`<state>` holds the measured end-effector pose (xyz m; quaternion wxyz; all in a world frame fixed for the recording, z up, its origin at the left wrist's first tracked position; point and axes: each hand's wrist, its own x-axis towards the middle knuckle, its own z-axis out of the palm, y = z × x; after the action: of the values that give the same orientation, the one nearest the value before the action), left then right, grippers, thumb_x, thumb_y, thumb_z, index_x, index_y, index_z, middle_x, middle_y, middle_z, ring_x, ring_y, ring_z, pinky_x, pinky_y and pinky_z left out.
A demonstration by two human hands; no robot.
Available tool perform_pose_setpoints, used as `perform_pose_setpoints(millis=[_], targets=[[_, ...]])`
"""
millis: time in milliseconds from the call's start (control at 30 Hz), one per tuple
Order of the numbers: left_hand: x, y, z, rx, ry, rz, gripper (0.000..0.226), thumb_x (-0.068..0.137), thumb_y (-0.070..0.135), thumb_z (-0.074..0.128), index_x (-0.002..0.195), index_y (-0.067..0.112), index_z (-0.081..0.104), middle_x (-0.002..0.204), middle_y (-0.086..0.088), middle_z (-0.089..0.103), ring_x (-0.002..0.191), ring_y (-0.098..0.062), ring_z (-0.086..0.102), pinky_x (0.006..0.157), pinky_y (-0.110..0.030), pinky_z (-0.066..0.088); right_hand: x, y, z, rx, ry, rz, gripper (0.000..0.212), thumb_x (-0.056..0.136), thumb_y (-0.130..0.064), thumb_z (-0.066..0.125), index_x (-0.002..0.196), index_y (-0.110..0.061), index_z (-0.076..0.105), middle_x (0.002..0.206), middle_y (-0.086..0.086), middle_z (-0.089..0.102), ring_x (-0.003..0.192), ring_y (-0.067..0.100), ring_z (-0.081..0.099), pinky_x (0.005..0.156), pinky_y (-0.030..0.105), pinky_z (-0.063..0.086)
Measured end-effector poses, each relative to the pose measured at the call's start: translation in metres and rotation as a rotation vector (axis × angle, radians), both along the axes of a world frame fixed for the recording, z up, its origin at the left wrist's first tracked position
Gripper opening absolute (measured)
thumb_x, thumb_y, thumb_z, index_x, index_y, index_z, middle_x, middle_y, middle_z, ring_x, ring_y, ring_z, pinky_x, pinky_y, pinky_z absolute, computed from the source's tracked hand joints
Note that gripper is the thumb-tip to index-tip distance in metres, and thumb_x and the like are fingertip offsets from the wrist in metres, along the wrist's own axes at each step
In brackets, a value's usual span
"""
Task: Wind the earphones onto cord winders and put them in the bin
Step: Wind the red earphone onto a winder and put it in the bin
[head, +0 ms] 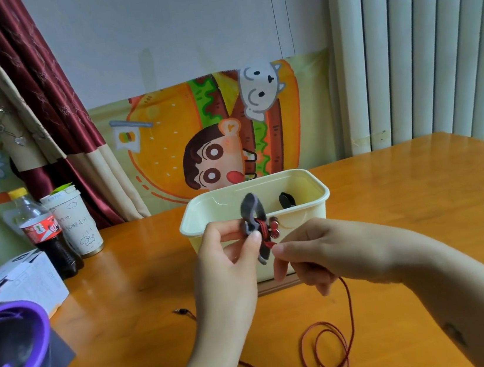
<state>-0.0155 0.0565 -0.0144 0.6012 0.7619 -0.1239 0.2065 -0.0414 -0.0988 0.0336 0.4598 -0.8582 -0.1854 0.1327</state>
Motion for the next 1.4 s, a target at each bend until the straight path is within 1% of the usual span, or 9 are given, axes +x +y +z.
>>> perform_pose_setpoints(millis=[133, 233, 433, 633, 767, 833, 933, 1100, 1400], targets=[[-0.002, 0.001, 0.001, 0.164, 0.062, -0.095, 0.015, 0.089, 0.024, 0.067, 0.096, 0.036, 0.060, 0.089, 0.015, 0.073, 0.084, 0.007, 0.067, 0.061, -0.004, 0.046, -0.001, -0.005, 0.003, -0.108, -0.150, -0.038, 0.039, 0.096, -0.043, 0.041, 0.086, -0.017, 0.069, 0.056, -0.009, 0.050, 0.053, 0.003, 0.047, 0.058, 0.020, 0.045], [-0.001, 0.004, 0.002, 0.196, 0.098, -0.164, 0.014, 0.089, 0.024, 0.067, 0.097, 0.035, 0.064, 0.091, 0.017, 0.074, 0.087, 0.004, 0.068, 0.066, -0.007, 0.048, -0.001, -0.018, 0.009, 0.000, -0.195, -0.117, 0.039, 0.091, -0.047, 0.044, 0.079, -0.016, 0.066, 0.051, -0.012, 0.047, 0.052, 0.004, 0.044, 0.059, 0.024, 0.044], [-0.004, 0.004, 0.008, 0.152, 0.166, -0.343, 0.019, 0.088, 0.019, 0.068, 0.104, 0.028, 0.067, 0.100, 0.017, 0.072, 0.093, -0.004, 0.070, 0.091, -0.031, 0.053, 0.007, -0.033, 0.008, 0.222, -0.291, -0.295, 0.044, 0.083, -0.050, 0.047, 0.076, -0.010, 0.065, 0.050, -0.010, 0.043, 0.050, 0.004, 0.041, 0.060, 0.027, 0.041], [-0.008, 0.004, 0.013, 0.052, 0.192, -0.460, 0.024, 0.080, 0.026, 0.071, 0.104, 0.022, 0.070, 0.106, 0.006, 0.073, 0.098, -0.012, 0.070, 0.094, -0.037, 0.054, 0.014, -0.026, 0.001, 0.323, -0.362, -0.365, 0.039, 0.083, -0.050, 0.050, 0.064, -0.016, 0.059, 0.050, -0.011, 0.044, 0.049, 0.004, 0.042, 0.059, 0.026, 0.042], [-0.010, 0.002, 0.016, -0.142, 0.212, -0.537, 0.026, 0.074, 0.026, 0.071, 0.100, 0.023, 0.075, 0.105, -0.003, 0.074, 0.099, -0.019, 0.069, 0.089, -0.041, 0.054, 0.019, -0.014, -0.011, 0.386, -0.268, -0.334, 0.063, 0.079, -0.057, 0.050, 0.087, 0.004, 0.064, 0.077, 0.022, 0.063, 0.069, 0.030, 0.056, 0.076, 0.045, 0.052], [-0.011, 0.000, 0.018, -0.272, 0.245, -0.568, 0.029, 0.072, 0.021, 0.069, 0.101, 0.017, 0.074, 0.105, -0.006, 0.074, 0.097, -0.020, 0.070, 0.086, -0.038, 0.055, 0.019, -0.005, -0.019, 0.391, -0.208, -0.313, 0.051, 0.088, -0.045, 0.051, 0.091, 0.003, 0.066, 0.083, 0.020, 0.067, 0.075, 0.034, 0.059, 0.077, 0.040, 0.053], [-0.010, -0.001, 0.022, -0.459, 0.261, -0.553, 0.032, 0.072, 0.017, 0.065, 0.103, 0.014, 0.072, 0.106, -0.007, 0.075, 0.099, -0.019, 0.070, 0.080, -0.028, 0.056, 0.017, 0.011, -0.029, 0.344, -0.196, -0.325, 0.031, 0.098, -0.019, 0.048, 0.072, -0.015, 0.064, 0.062, -0.002, 0.057, 0.062, 0.015, 0.047, 0.057, 0.022, 0.042], [0.000, 0.008, 0.024, -0.672, 0.249, -0.423, 0.030, 0.077, 0.015, 0.061, 0.105, 0.014, 0.070, 0.101, -0.009, 0.075, 0.085, -0.015, 0.072, 0.069, -0.020, 0.058, 0.014, 0.026, -0.035, 0.184, -0.341, -0.307, 0.037, 0.096, -0.042, 0.043, 0.069, -0.020, 0.057, 0.062, 0.006, 0.043, 0.055, 0.016, 0.039, 0.051, 0.027, 0.033], [0.009, 0.015, 0.016, -0.636, 0.203, -0.221, 0.020, 0.093, 0.008, 0.057, 0.108, 0.015, 0.067, 0.100, -0.003, 0.076, 0.092, -0.014, 0.071, 0.072, -0.024, 0.056, -0.005, 0.022, -0.014, -0.103, -0.499, -0.131, 0.025, 0.097, -0.033, 0.050, 0.091, -0.019, 0.069, 0.059, -0.008, 0.052, 0.055, 0.003, 0.048, 0.052, 0.016, 0.038]])
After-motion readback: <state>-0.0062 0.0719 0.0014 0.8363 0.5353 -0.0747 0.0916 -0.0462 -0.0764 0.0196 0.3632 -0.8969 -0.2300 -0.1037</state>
